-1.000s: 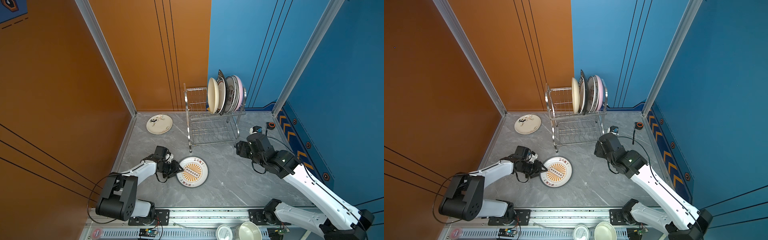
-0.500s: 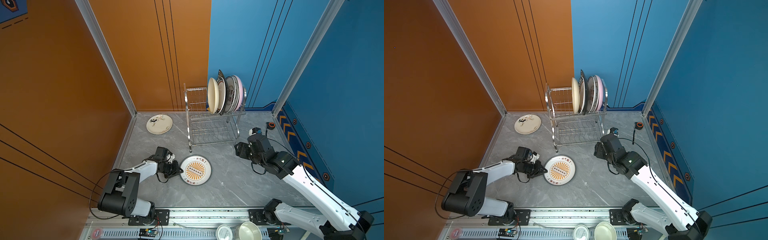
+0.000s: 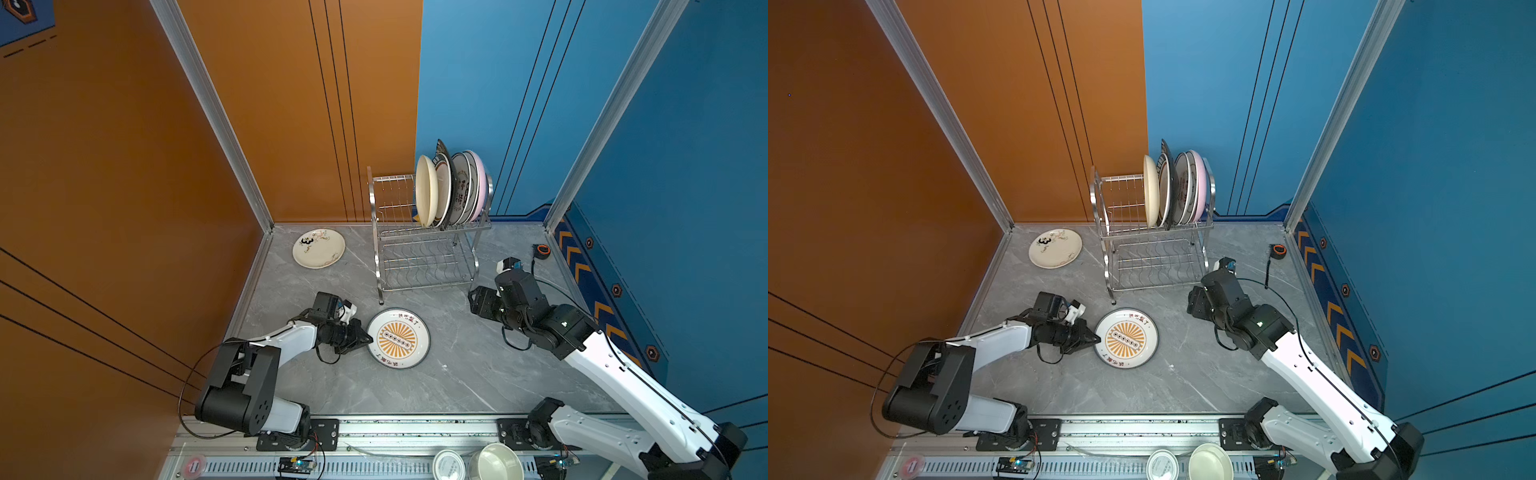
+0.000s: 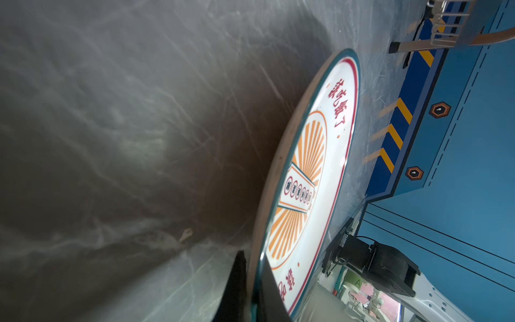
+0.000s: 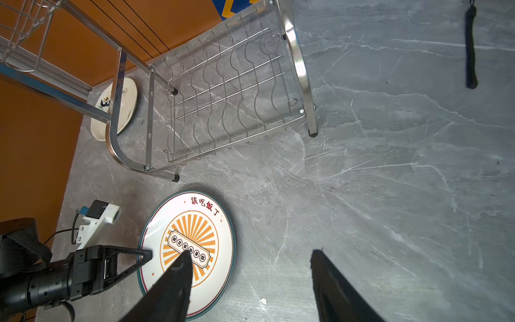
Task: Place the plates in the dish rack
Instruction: 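Grip the sunburst plate edge with the left gripper and drag it toward the table center, then tilt the sunburst plate up with the left gripper while the right grasps its far edge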
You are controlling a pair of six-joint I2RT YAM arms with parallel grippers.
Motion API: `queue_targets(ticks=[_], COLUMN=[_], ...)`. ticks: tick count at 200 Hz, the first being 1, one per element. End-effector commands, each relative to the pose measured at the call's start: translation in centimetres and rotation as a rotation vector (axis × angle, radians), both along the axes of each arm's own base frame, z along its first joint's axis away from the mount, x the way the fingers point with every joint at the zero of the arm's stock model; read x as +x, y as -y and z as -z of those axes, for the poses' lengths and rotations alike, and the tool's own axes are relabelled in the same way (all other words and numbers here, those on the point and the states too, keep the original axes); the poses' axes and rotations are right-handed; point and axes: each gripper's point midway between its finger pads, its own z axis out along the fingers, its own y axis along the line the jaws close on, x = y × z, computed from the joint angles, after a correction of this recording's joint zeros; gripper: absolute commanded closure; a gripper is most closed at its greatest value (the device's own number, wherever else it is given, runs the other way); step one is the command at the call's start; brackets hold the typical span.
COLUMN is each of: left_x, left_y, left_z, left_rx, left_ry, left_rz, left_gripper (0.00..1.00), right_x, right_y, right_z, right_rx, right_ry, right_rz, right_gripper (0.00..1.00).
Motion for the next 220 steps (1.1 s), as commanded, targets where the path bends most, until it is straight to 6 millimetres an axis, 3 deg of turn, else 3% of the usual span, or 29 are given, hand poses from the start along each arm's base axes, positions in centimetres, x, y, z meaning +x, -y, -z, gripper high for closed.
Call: queue_targets(ticks=[1,78,120,173,220], left_x=[-0.2,1.4,1.6,1.6,1.3], left_y=[0.6,2.8,3.6,4.2,4.8], left_z=[-1.7,-10.3,-13.8,-15.7,-16.9], left_rx=[-0.032,-0.200,-0.257,-0.290,-0.323], left_ry=[0.026,0.212,0.280,0.311,0.322], left_rz=[0.023,0.083,0.118,0.142,0.173], left_gripper=[1.00,1.00,1.00,1.00,1.00], right_x=[-0.2,-0.8,-0.7,-0.1,0.4], right_y=[-1.0,-5.9,-8.5,-10.5,-11.7], right_z=[1.0,4.3,4.0,3.6,3.0], right_rx=[0.040,0.214,0.324,0.408,0.487], right_ry=[-0.040,-0.199,-0.220,-0.224,-0.208], right_rz=[-0.031,-0.224,-0.321,-0.393,-0.429], right_gripper=[0.31,0.29,0.29,0.30,0.39])
